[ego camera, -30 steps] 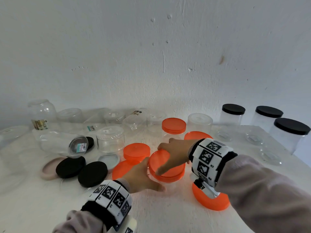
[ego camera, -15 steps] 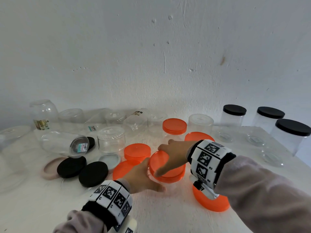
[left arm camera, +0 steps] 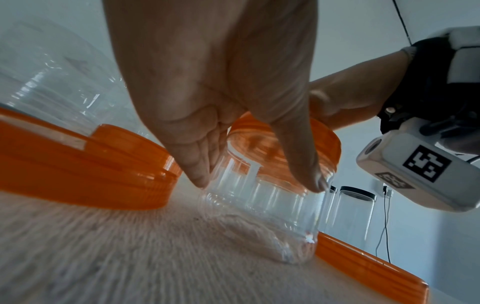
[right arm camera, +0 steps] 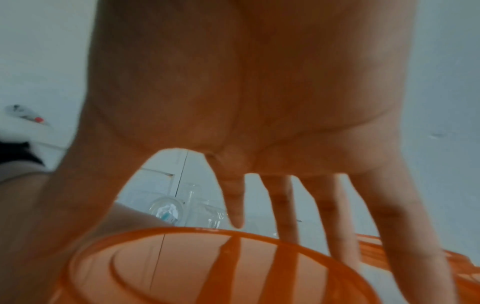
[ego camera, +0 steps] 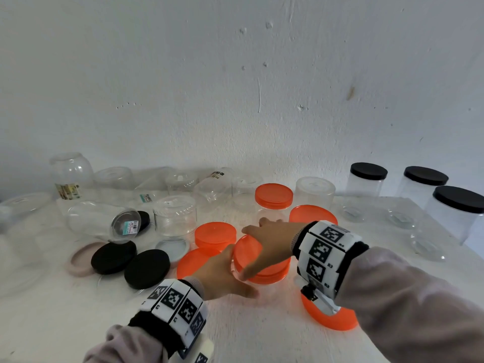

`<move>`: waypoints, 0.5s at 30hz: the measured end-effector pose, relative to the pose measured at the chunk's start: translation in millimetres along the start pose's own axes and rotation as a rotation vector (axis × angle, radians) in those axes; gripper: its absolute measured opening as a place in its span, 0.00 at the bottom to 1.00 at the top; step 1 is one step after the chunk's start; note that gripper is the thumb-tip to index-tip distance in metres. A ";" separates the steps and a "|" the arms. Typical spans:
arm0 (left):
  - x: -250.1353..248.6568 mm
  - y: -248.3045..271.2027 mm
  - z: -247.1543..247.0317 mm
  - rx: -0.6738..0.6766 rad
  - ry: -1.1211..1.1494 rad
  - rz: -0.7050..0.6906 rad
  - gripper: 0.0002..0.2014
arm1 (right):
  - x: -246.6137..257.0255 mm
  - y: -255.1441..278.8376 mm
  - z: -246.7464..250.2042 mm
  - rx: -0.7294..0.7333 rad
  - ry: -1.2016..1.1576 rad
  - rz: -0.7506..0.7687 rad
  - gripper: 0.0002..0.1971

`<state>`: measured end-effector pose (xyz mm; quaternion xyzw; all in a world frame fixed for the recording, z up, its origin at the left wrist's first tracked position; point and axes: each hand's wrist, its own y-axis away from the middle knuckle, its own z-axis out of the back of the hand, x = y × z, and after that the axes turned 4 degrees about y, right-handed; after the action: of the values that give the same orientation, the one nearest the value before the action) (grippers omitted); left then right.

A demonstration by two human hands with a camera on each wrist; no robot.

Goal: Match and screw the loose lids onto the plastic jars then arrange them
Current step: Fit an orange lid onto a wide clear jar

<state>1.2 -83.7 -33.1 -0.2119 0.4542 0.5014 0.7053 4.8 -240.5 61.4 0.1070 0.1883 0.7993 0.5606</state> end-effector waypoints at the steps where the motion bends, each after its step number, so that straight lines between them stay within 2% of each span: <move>1: 0.4 -0.2 0.1 -0.001 0.010 0.000 0.52 | -0.5 0.8 2.3 0.024 -0.008 0.030 0.53; 6: 0.5 -0.3 -0.5 0.002 0.027 -0.006 0.54 | -2.9 1.5 5.8 0.038 -0.025 0.092 0.47; 11: 1.0 -0.8 -0.2 0.001 0.012 -0.006 0.51 | -2.0 -0.6 0.8 -0.009 0.005 0.016 0.50; 15: 0.4 -0.8 -0.5 0.006 0.023 -0.003 0.52 | -2.3 0.2 3.3 0.046 0.013 0.033 0.52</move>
<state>1.8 -84.2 -33.8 -0.2163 0.4637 0.4964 0.7013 6.6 -242.1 64.7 0.1177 0.2087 0.8045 0.5435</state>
